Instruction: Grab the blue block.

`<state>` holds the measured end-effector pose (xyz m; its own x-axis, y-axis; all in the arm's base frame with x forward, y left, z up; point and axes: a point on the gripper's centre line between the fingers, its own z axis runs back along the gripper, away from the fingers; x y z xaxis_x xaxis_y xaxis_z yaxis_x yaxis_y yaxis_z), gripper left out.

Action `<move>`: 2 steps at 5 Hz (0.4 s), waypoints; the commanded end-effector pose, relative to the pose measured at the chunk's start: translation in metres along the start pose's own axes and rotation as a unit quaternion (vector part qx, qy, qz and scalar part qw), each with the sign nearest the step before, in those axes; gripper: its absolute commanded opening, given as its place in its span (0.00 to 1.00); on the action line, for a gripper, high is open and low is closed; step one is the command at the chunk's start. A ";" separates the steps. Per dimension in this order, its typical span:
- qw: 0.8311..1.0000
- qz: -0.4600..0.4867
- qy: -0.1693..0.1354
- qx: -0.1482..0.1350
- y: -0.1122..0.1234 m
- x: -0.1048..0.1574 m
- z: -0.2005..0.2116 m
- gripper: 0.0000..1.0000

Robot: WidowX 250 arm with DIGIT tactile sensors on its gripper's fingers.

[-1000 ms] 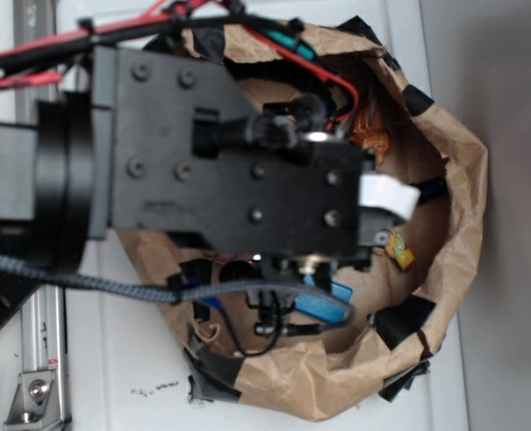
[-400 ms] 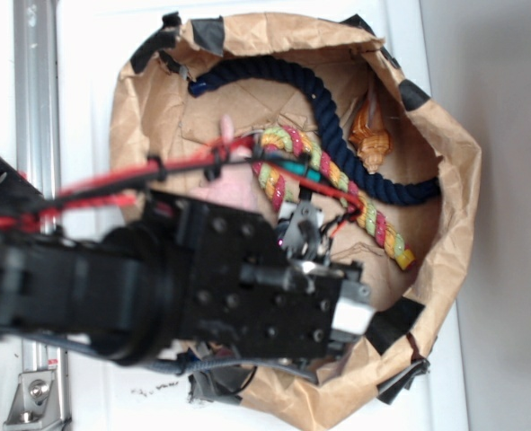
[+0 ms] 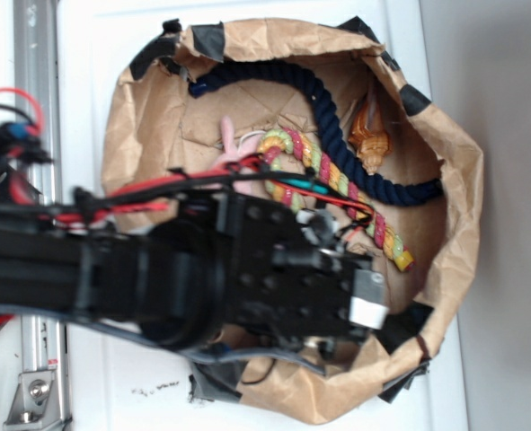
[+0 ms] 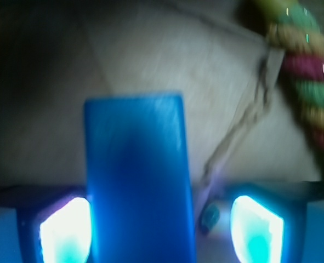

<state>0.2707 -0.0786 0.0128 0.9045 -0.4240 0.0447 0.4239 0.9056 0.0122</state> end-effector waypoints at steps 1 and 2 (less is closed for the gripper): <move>0.997 0.078 0.022 0.014 0.046 -0.003 -0.004 0.00; 0.994 0.109 0.018 0.026 0.060 -0.011 0.017 0.00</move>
<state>0.2812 -0.0263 0.0213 0.9715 -0.2351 -0.0290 0.2362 0.9707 0.0437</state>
